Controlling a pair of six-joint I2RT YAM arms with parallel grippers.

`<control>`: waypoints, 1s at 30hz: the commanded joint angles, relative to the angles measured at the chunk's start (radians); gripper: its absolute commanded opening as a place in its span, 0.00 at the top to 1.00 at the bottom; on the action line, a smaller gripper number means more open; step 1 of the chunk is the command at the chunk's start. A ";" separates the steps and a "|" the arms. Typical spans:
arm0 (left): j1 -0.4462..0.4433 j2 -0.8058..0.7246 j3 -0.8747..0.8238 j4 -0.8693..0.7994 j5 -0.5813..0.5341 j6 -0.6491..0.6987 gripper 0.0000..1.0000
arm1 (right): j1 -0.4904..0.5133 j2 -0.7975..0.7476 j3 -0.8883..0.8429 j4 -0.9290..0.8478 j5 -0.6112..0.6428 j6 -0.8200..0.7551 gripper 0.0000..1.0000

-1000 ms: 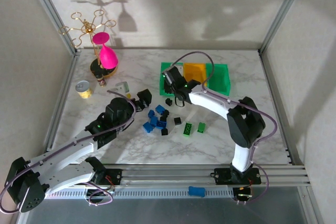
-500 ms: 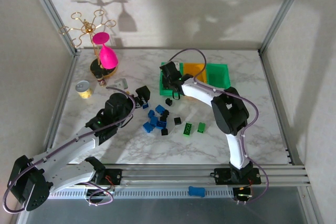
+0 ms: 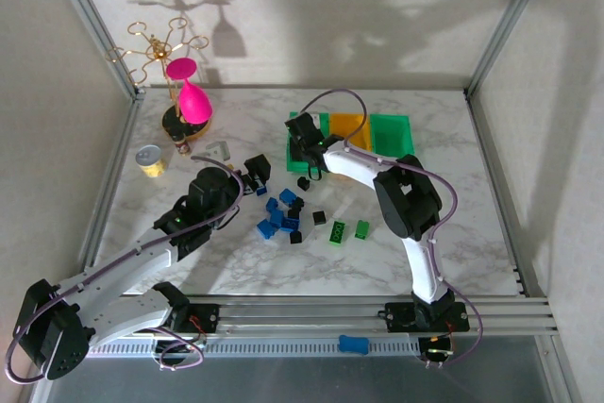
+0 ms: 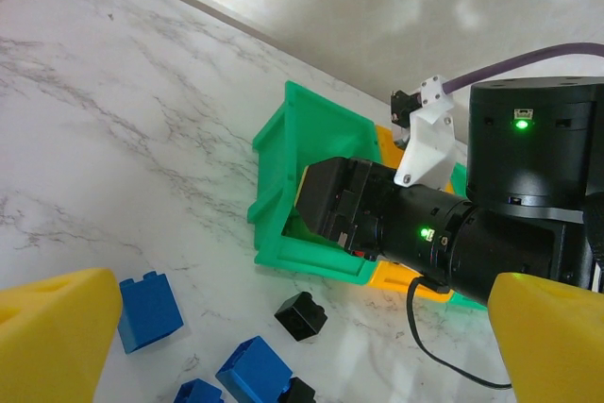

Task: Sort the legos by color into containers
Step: Place the lego in the container, then pick up the lego from the bottom-center of the table.

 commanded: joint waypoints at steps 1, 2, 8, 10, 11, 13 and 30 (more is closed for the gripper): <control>0.009 -0.010 0.021 0.022 0.021 0.007 0.00 | -0.003 -0.072 0.015 0.007 -0.007 -0.008 0.52; 0.009 -0.010 0.024 0.024 0.027 0.007 0.00 | -0.003 -0.090 0.007 0.010 -0.014 -0.007 0.52; 0.007 -0.007 0.034 0.014 0.069 0.011 0.01 | -0.003 -0.229 -0.088 0.013 -0.042 -0.007 0.51; 0.001 -0.006 0.032 0.010 0.085 0.007 0.01 | -0.003 -0.284 -0.140 0.014 -0.056 -0.007 0.50; -0.004 -0.006 0.031 0.007 0.090 0.007 0.00 | -0.003 -0.314 -0.169 0.011 -0.057 -0.005 0.49; -0.024 -0.007 0.026 0.003 0.085 0.007 0.01 | -0.003 -0.371 -0.227 0.003 -0.066 0.005 0.48; -0.234 -0.068 -0.087 -0.039 -0.022 -0.094 0.00 | 0.157 -0.731 -0.634 -0.219 -0.005 0.231 0.40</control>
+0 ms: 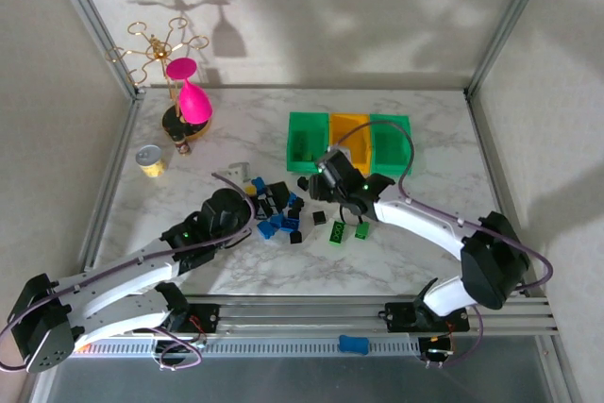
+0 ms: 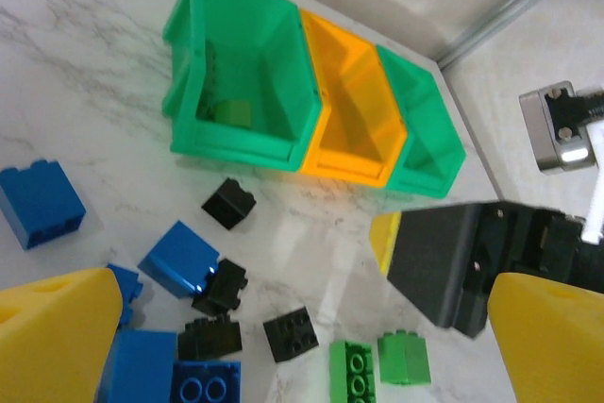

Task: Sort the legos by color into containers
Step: Pick up the lego from the bottom-center of the table.

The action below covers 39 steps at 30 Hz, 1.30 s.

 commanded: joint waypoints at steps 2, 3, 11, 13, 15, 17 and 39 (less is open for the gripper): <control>-0.048 -0.036 -0.021 -0.040 -0.060 -0.044 0.01 | 0.054 -0.088 -0.090 -0.091 0.042 0.141 0.39; -0.055 -0.039 -0.025 -0.041 -0.065 -0.054 0.01 | 0.066 -0.097 -0.105 -0.099 0.042 0.168 0.38; -0.105 -0.050 -0.068 -0.047 -0.101 -0.107 0.00 | 0.170 -0.091 -0.205 -0.102 0.039 0.338 0.36; -0.111 -0.052 -0.074 -0.049 -0.108 -0.112 0.01 | 0.177 -0.085 -0.227 -0.100 0.042 0.366 0.35; -0.115 -0.052 -0.075 -0.049 -0.118 -0.116 0.01 | 0.179 -0.078 -0.244 -0.097 0.046 0.386 0.35; -0.116 -0.052 -0.072 -0.052 -0.121 -0.116 0.00 | 0.181 -0.072 -0.255 -0.092 0.047 0.399 0.35; -0.118 -0.061 -0.041 -0.087 -0.159 -0.099 0.00 | 0.182 0.076 -0.232 -0.024 0.076 0.348 0.55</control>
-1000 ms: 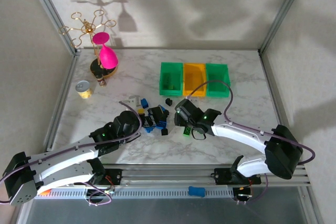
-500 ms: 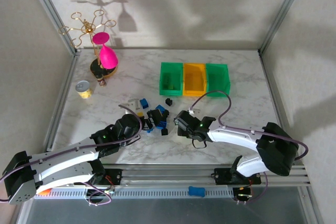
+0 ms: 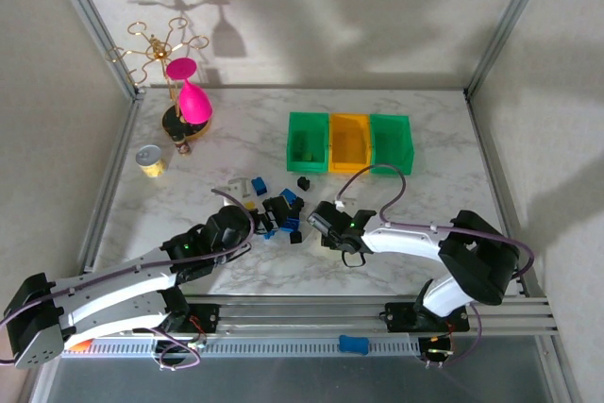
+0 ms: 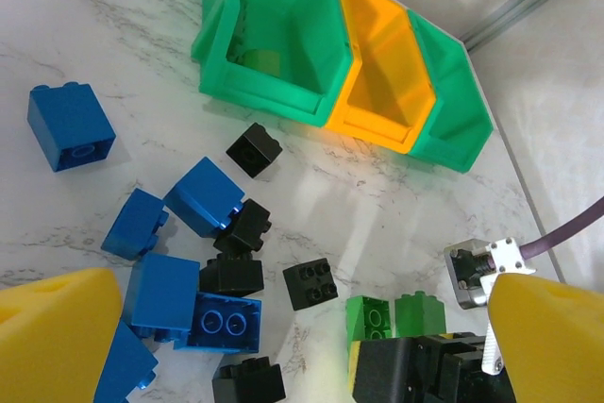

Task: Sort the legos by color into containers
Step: Pick up the lego from the bottom-center of the table, then place the lego in the container.

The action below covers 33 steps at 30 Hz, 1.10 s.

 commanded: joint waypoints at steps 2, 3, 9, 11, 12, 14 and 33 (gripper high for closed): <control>-0.009 -0.008 0.025 -0.023 -0.032 0.010 0.01 | 0.010 0.013 0.027 0.003 0.026 -0.010 0.58; -0.009 -0.007 0.028 -0.023 -0.031 0.011 0.01 | 0.010 0.011 0.028 0.000 0.026 -0.010 0.59; -0.009 -0.003 0.025 -0.018 -0.034 0.009 0.00 | 0.010 -0.031 0.027 -0.009 0.030 -0.016 0.67; -0.009 -0.003 0.025 -0.016 -0.035 0.011 0.00 | 0.009 -0.051 0.032 -0.018 0.034 -0.019 0.68; -0.009 -0.003 0.029 -0.019 -0.037 0.014 0.00 | 0.010 -0.062 0.037 -0.029 0.041 -0.021 0.68; -0.009 -0.003 0.034 -0.021 -0.038 0.018 0.00 | 0.010 -0.082 0.053 -0.046 0.062 -0.031 0.68; 0.094 0.013 0.135 -0.036 0.000 0.163 0.00 | -0.176 -0.008 0.377 0.042 0.099 -0.340 0.66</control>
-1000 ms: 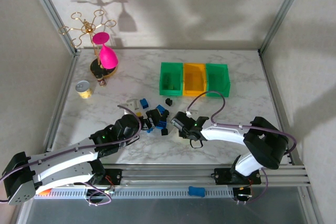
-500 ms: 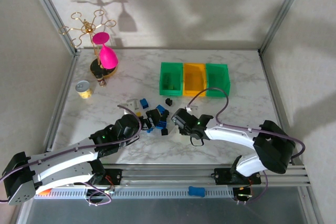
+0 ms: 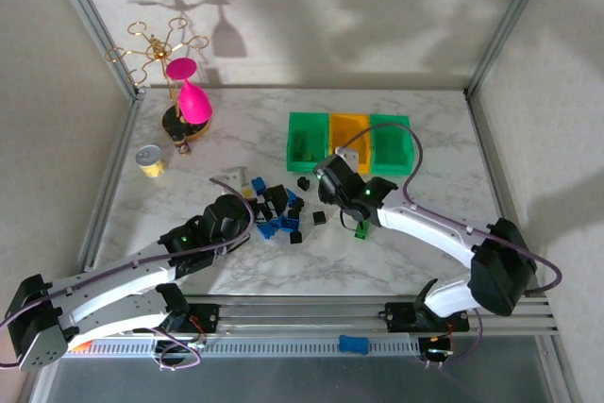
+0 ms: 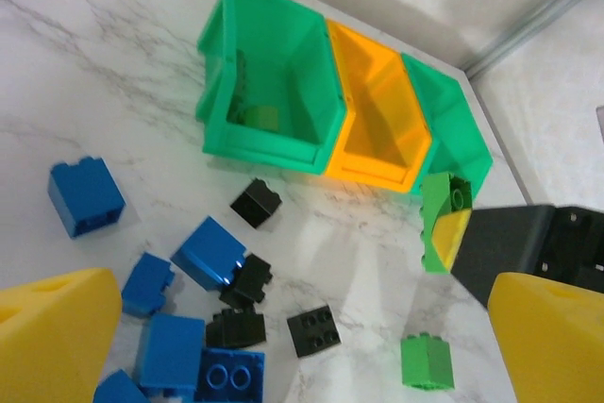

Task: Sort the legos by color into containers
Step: Place the lego in the container.

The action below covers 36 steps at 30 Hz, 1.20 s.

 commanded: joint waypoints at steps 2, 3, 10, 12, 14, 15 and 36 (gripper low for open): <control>0.059 -0.011 0.053 -0.023 0.020 0.059 0.00 | -0.043 0.101 0.110 0.096 0.010 -0.114 0.66; 0.076 -0.011 0.057 -0.022 0.031 0.065 0.00 | -0.052 0.124 0.126 0.115 0.006 -0.126 0.66; 0.125 -0.010 0.063 0.001 0.027 0.084 0.00 | -0.110 0.306 0.263 0.195 -0.063 -0.168 0.66; 0.136 -0.001 0.058 0.015 0.031 0.083 0.00 | -0.120 0.366 0.304 0.207 -0.072 -0.184 0.66; 0.146 0.012 0.053 0.029 0.042 0.083 0.00 | -0.128 0.432 0.361 0.192 -0.076 -0.196 0.66; 0.152 0.020 0.052 0.034 0.048 0.082 0.00 | -0.133 0.465 0.390 0.190 -0.079 -0.205 0.66; 0.235 0.048 0.029 0.057 0.073 0.049 0.00 | -0.186 0.726 0.576 0.206 -0.076 -0.258 0.58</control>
